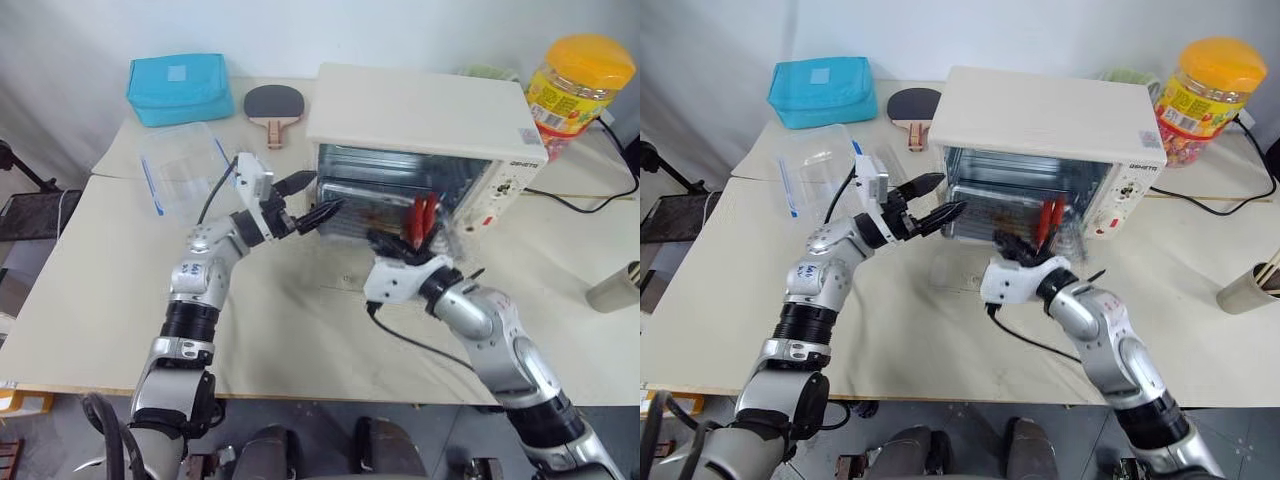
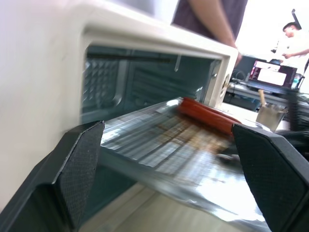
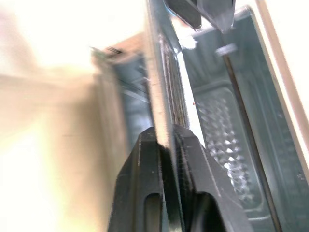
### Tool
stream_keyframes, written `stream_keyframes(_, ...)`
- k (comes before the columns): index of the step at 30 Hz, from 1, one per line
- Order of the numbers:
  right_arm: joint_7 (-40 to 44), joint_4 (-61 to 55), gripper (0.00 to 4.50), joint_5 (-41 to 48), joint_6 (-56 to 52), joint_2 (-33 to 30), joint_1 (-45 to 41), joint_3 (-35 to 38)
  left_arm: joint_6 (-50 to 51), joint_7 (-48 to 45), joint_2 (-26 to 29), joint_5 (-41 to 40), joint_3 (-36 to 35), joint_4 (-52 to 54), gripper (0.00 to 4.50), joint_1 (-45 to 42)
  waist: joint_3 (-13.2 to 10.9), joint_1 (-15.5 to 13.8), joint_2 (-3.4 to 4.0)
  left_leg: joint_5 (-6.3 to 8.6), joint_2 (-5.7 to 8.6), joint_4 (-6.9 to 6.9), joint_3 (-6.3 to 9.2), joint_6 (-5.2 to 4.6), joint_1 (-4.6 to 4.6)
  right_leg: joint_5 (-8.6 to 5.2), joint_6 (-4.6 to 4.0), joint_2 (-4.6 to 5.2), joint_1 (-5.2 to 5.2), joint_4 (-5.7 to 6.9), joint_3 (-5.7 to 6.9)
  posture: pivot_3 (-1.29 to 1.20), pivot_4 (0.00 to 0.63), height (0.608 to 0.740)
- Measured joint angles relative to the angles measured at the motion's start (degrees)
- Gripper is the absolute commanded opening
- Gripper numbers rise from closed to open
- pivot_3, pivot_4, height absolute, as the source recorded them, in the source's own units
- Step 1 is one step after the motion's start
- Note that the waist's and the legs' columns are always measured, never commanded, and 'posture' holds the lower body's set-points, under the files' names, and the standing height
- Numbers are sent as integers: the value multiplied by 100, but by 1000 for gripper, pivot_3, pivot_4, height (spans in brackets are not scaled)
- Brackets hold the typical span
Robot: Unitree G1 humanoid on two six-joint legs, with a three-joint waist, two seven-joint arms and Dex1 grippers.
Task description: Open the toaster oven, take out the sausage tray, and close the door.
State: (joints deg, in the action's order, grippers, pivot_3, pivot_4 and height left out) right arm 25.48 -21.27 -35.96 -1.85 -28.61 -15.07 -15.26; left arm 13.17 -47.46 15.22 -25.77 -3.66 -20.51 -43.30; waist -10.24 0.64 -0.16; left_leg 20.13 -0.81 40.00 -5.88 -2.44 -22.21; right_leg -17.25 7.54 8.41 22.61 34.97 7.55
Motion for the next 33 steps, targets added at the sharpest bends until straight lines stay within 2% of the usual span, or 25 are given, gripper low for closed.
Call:
stream_keyframes(3,70,-318,122,-33,-68,-5,198,20,580,43,147,-159,-31,330,4500,195,0,-39,0,-1,0,5,0,1,0,0,0,1,-1,1,-3,0,150,740)
stream_keyframes(8,133,-672,122,-172,-67,-42,382,39,2448,295,600,-853,-252,1137,4500,540,0,-58,0,-2,0,6,7,2,1,0,0,3,-4,2,-3,0,150,740)
stream_keyframes(13,132,-685,122,-260,45,-92,324,59,4186,737,740,-1641,-550,1656,4500,574,0,-62,0,-2,4,7,19,2,2,0,0,4,-12,1,-5,0,150,740)
stream_keyframes(20,177,-644,122,-247,436,-344,150,58,5994,1502,518,-2521,-1127,1537,4500,304,0,-60,-1,-6,4,8,22,7,3,0,-1,3,-14,2,-3,0,150,740)
stream_keyframes(23,217,-550,122,-197,705,-501,-26,62,6473,1934,209,-2792,-1551,1298,4500,134,-1,-62,-1,-6,4,8,24,8,4,0,-1,3,-14,3,-1,0,150,740)
stream_keyframes(26,262,-433,121,-115,958,-609,-144,61,6888,2381,-77,-3036,-1999,1039,3866,-112,-1,-61,-3,-7,5,8,24,9,3,0,-1,3,-14,2,-2,0,150,740)
stream_keyframes(33,282,-152,121,-2,1330,-701,-305,62,7821,3324,-429,-3459,-2902,550,1747,-431,-2,-56,-4,-8,5,5,25,10,4,0,-1,3,-14,2,-2,0,150,740)
